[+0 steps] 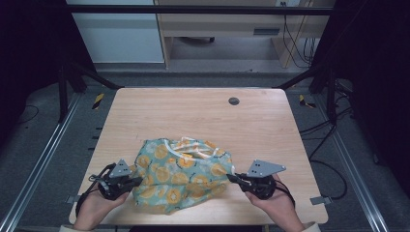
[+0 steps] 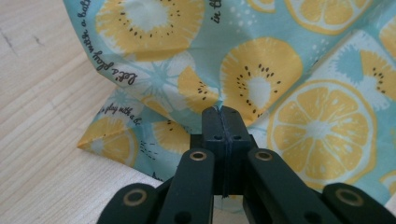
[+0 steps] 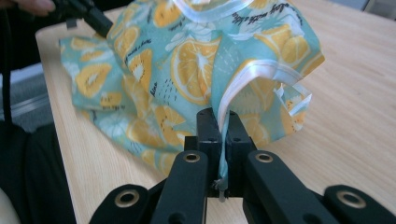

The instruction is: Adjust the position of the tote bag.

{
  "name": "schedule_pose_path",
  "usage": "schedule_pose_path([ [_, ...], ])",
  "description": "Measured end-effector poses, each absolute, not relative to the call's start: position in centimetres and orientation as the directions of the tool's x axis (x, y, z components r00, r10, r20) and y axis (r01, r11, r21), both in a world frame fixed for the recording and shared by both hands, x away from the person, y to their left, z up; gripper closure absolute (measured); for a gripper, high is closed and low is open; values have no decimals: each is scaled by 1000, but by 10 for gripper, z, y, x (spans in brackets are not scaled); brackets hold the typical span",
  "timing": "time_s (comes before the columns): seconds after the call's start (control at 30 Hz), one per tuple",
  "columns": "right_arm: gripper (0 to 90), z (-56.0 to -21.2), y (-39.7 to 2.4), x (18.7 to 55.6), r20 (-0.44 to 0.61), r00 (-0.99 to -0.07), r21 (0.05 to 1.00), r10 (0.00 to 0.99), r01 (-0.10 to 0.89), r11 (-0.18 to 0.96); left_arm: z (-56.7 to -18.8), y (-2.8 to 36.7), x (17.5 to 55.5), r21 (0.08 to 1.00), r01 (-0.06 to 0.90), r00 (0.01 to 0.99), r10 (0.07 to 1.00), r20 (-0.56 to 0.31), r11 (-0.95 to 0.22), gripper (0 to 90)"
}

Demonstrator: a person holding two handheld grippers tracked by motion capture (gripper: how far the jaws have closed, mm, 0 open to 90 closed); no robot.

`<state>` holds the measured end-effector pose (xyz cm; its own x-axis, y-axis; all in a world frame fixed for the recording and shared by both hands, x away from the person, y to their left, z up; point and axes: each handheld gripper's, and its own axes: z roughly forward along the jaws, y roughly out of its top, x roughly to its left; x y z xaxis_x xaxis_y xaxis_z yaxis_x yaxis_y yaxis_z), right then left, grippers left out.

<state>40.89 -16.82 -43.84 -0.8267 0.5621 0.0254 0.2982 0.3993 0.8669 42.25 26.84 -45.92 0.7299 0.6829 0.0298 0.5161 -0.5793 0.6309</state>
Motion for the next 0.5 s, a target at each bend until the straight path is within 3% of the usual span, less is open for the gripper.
schedule_pose_path([
  [0.5,887,-465,-153,414,29,-843,765,538,365,530,-477,261,429,568,533,725,685,76,-627,900],
])
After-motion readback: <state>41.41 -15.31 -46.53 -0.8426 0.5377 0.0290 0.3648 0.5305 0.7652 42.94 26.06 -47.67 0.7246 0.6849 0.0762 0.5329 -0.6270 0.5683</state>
